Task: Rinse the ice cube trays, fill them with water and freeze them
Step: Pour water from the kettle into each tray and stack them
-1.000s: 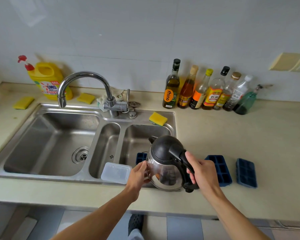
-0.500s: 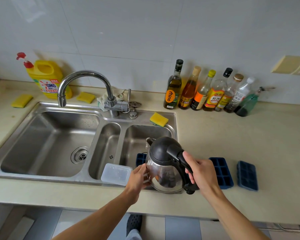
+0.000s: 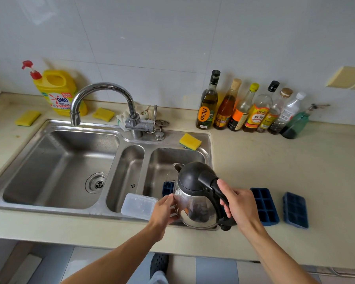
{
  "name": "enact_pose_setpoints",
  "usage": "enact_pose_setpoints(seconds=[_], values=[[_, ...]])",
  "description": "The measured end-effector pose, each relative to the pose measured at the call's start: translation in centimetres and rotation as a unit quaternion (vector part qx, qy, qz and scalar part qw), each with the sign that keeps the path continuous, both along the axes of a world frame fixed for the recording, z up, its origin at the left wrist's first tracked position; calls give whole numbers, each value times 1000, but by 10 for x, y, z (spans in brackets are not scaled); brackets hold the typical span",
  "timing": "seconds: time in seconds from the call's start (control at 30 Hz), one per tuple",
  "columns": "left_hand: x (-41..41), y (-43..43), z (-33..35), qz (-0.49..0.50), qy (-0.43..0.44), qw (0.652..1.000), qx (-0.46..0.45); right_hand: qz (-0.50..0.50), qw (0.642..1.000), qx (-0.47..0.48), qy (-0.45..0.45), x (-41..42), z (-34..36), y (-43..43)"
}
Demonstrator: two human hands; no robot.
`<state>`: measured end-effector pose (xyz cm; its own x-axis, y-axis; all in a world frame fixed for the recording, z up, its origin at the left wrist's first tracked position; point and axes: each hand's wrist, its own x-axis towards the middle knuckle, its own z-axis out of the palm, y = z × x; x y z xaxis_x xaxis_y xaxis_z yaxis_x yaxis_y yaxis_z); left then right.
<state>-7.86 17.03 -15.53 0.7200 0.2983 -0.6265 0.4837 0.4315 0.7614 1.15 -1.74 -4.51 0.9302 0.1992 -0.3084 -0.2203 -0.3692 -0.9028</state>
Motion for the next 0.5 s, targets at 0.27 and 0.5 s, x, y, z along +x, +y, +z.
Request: enact_pose_setpoints(seconds=[0.27, 0.5], values=[[2, -1, 5, 7, -2, 1000, -8, 1, 1000, 8, -2, 2, 0, -2], [2, -4, 3, 20, -3, 1000, -11, 4, 1000, 12, 1, 1, 1, -5]])
